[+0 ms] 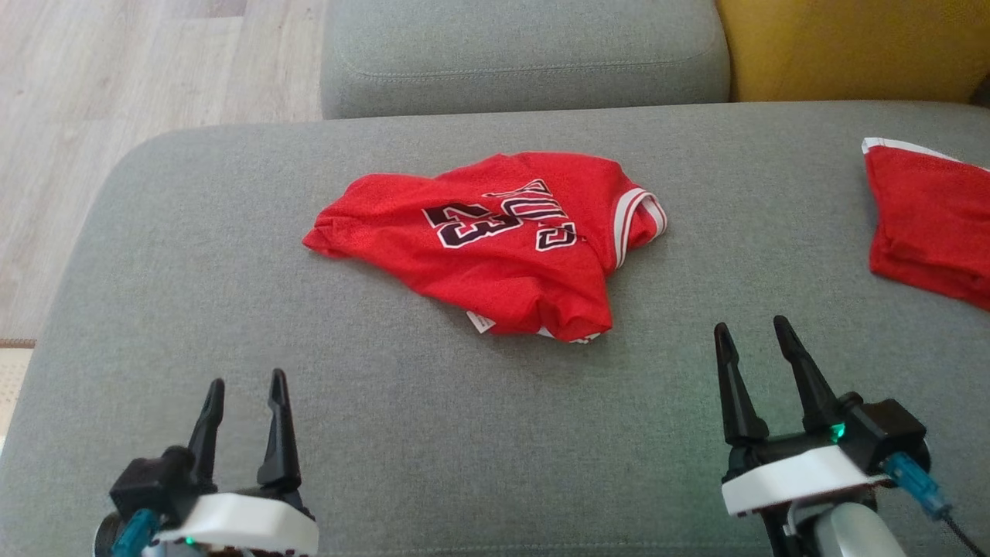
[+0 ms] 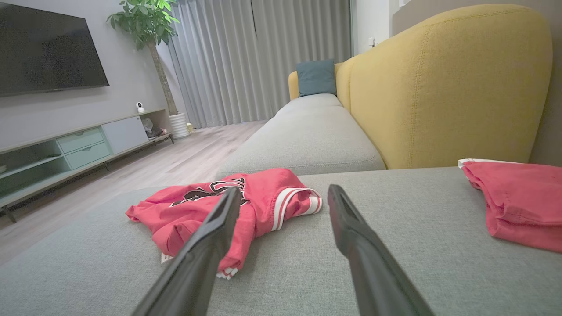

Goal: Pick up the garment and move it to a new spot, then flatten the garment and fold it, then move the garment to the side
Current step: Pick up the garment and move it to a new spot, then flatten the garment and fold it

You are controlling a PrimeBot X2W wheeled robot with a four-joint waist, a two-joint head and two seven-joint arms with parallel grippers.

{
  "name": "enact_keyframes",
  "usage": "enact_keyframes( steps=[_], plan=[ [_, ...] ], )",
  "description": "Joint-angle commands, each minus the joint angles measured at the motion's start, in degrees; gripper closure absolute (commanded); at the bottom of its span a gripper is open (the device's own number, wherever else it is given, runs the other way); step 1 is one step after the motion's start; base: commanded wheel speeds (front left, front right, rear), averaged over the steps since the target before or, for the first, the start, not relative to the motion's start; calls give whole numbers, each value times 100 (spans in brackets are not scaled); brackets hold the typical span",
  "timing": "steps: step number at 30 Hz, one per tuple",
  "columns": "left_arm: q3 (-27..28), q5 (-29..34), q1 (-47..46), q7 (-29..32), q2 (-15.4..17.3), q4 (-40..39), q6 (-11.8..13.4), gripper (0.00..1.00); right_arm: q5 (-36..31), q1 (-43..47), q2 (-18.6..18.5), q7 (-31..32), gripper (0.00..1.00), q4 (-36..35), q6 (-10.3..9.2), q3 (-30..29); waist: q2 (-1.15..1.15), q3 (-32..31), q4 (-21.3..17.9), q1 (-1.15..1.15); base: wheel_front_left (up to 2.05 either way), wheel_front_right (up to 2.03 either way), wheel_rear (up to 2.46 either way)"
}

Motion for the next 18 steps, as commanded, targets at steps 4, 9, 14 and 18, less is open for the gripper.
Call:
enact_keyframes(
  steps=[4,9,14,18],
  plan=[
    [308,124,-197,-70,-81,-105,-116,0,1,-185,5,-37,0,-132,37,123,0,-1,-10,0,0,0,0],
    [388,207,-202,-70,-155,-49,-214,0,-3,-188,5,-37,0,-129,37,114,0,-1,-10,0,0,0,0],
    [428,250,-203,-70,-208,-12,-283,0,-5,-187,5,-37,0,-126,37,105,0,6,3,0,0,0,0],
    [466,292,-203,-70,-250,10,-328,0,-11,-184,5,-37,0,-128,37,99,0,19,22,0,0,0,0]
  ],
)
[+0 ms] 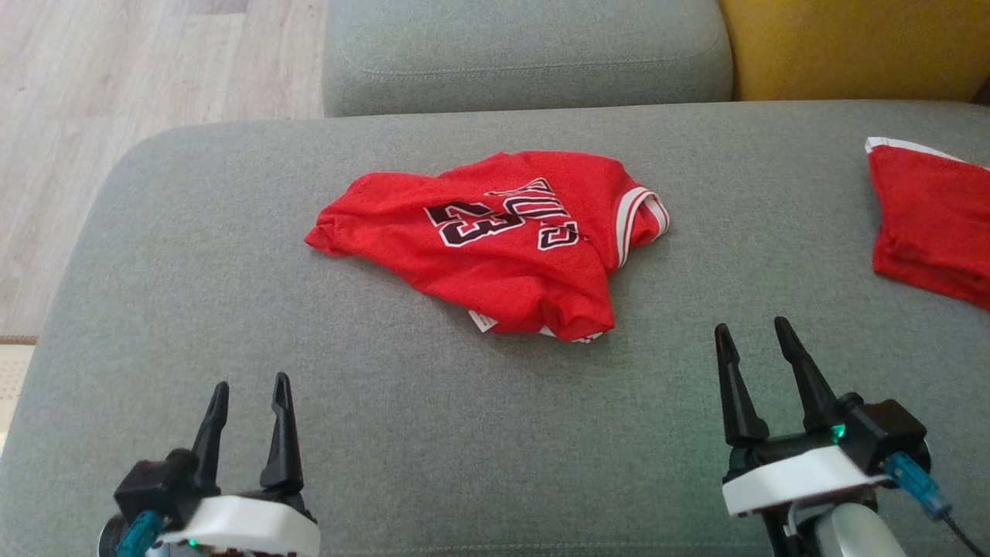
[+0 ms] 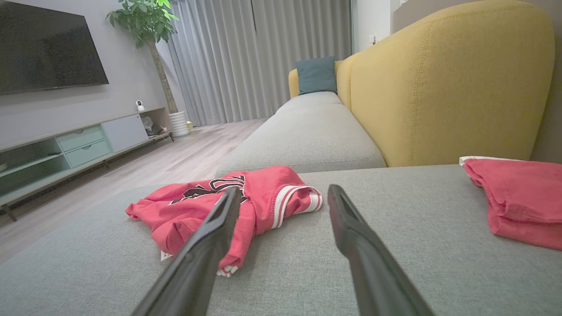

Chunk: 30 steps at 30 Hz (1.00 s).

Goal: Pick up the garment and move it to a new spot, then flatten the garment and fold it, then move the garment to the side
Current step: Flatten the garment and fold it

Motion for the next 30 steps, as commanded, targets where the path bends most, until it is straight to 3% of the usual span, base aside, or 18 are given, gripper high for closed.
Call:
enact_keyframes(
  steps=[1,10,19,24,30],
  plan=[
    [255,59,-205,-70,-28,-167,-17,0,-13,-184,5,-37,0,-158,37,102,0,8,12,0,0,0,0],
    [268,157,-270,-70,-121,-162,-104,0,-192,-297,5,-37,0,93,37,257,0,155,157,0,0,0,0],
    [156,249,-462,-70,-246,-75,-231,0,-680,-1303,5,-37,0,1190,37,1152,0,497,748,0,0,0,0],
    [129,265,-514,-70,-300,-23,-283,0,-1416,-1956,5,-16,0,2046,37,1393,0,615,1119,0,0,0,0],
    [109,262,-516,-70,-349,60,-334,0,-2603,-2586,5,90,0,3119,37,1282,0,624,1473,0,0,0,0]
  ],
)
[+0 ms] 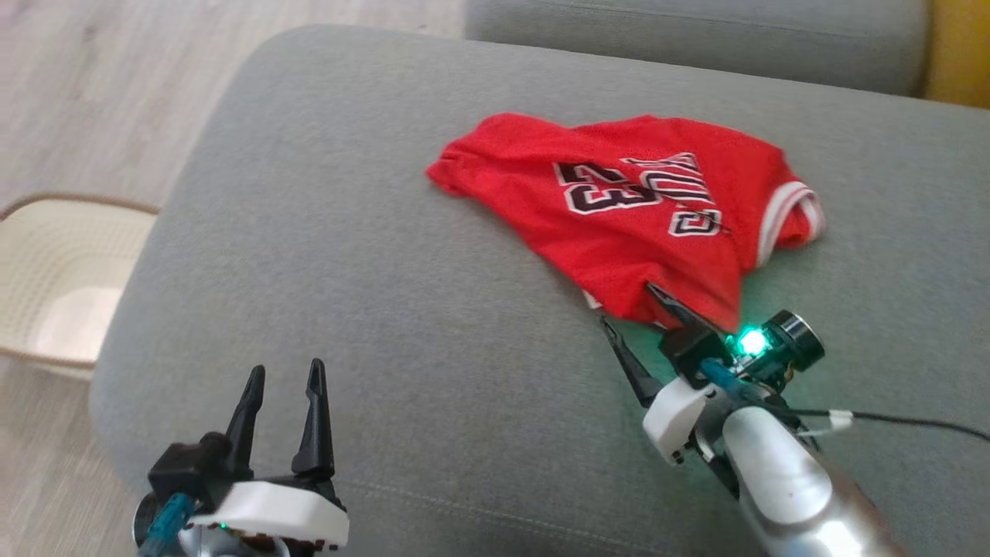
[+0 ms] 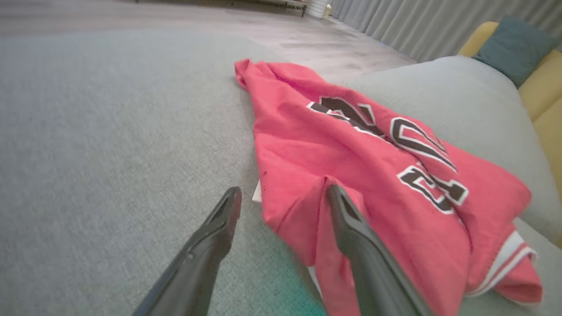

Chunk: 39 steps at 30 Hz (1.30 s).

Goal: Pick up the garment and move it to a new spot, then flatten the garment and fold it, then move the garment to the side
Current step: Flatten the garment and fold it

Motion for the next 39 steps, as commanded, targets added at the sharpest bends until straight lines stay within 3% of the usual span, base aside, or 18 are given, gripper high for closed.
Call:
enact_keyframes(
  steps=[1,6,8,10,11,15,20,27,34,39],
  plan=[
    [166,60,-265,-70,-20,-140,-34,0,-344,-267,27,32,0,67,37,28,0,0,152,0,0,0,0],
    [173,68,-257,-70,-37,-116,-52,0,-977,-501,27,243,0,569,37,-222,0,-32,258,0,0,0,0],
    [180,76,-248,-70,-42,-107,-57,0,-1205,-595,27,344,46,728,37,-340,0,-49,282,0,0,0,0],
    [194,83,-237,-70,-46,-102,-56,0,-1416,-675,27,445,73,807,37,-518,0,-68,285,0,0,0,0],
    [202,86,-230,-70,-48,-100,-54,0,-1474,-701,27,463,100,828,37,-596,0,-79,278,0,0,0,0],
    [235,104,-198,-70,-53,-88,-65,0,-1413,-794,27,282,100,835,37,-721,0,-138,207,0,0,0,0],
    [273,141,-183,-70,-56,-52,-95,0,-435,-908,27,-40,100,501,37,-146,0,-234,44,0,0,0,0],
    [314,191,-172,-70,-59,-12,-128,0,1012,-1037,27,-124,100,-1026,37,1161,0,-406,-179,0,0,0,0],
    [382,235,-92,-70,-59,-20,-151,0,1328,-1017,27,-99,100,-2959,37,1379,0,-568,-267,0,0,0,0],
    [348,250,-86,-70,-60,-18,-188,0,1488,-753,27,497,100,-3271,37,1536,0,-588,-188,0,0,0,0]
  ],
)
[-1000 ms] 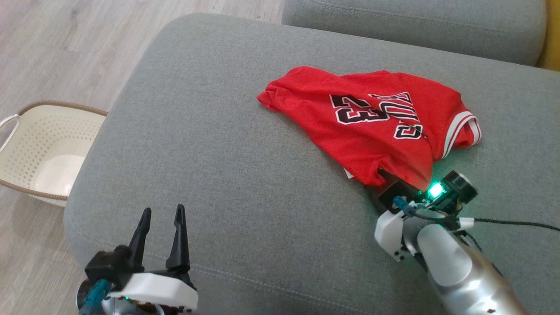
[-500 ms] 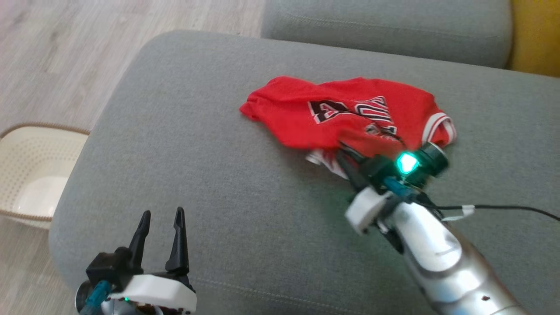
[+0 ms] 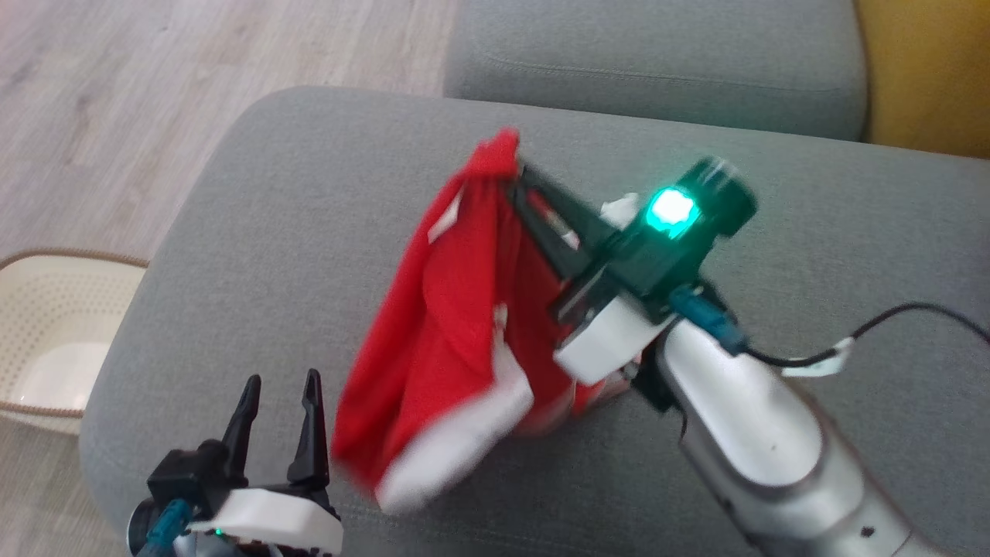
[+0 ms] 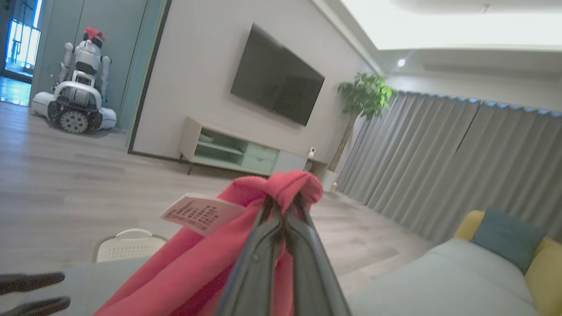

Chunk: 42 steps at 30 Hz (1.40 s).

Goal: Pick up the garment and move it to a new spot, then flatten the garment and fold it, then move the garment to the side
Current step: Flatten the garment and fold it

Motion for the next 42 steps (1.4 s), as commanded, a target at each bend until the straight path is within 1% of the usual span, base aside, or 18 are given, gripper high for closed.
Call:
enact_keyframes(
  steps=[1,5,10,13,14,15,16,21,25,28,33,36,39,42],
  plan=[
    [146,46,-151,-70,-29,-179,-29,0,125,73,72,190,100,14,37,119,0,35,73,0,0,0,0],
    [91,20,-225,-70,-30,-200,-48,0,264,-51,72,351,100,795,37,273,0,191,217,0,0,0,0],
    [-21,-10,-348,-70,-30,-161,-54,0,358,-530,72,143,100,1919,37,287,0,368,414,0,0,0,0],
    [-54,-18,-385,-70,-30,-140,-48,0,425,-703,72,35,100,2265,37,264,0,405,464,0,0,0,0],
    [-71,-22,-399,-70,-30,-128,-44,0,493,-756,72,-16,70,2406,37,302,0,413,484,0,0,0,0],
    [-86,-25,-410,-70,-30,-117,-41,0,591,-790,72,-48,16,2518,37,385,0,415,500,0,0,0,0],
    [-98,-28,-419,-70,-30,-109,-36,0,700,-819,72,-85,0,2606,37,464,0,418,510,0,0,0,0],
    [-82,-52,-410,-70,-30,-107,7,0,1042,-912,72,-186,0,2901,37,839,0,408,398,0,0,0,0],
    [-65,-69,-408,-70,-30,-133,21,0,1150,-945,72,-254,0,3247,37,744,0,377,199,0,0,0,0],
    [-46,-69,-406,-70,-30,-146,29,0,1132,-914,72,-331,0,3552,37,450,0,366,40,0,0,0,0],
    [13,-53,-368,-70,-30,-172,48,0,998,-623,72,-489,0,3880,37,-535,0,344,-195,0,0,0,0],
    [39,-40,-373,-70,-30,-184,32,0,827,-366,72,-516,0,3983,37,-978,0,368,-279,0,0,0,0],
    [18,-30,-408,-70,-30,-174,3,0,729,35,72,-525,0,4104,37,-1190,0,399,-296,0,0,0,0],
    [-1,-22,-435,-70,-30,-166,-15,0,791,244,72,-526,0,4218,37,-1154,0,460,-256,0,0,0,0]
  ],
)
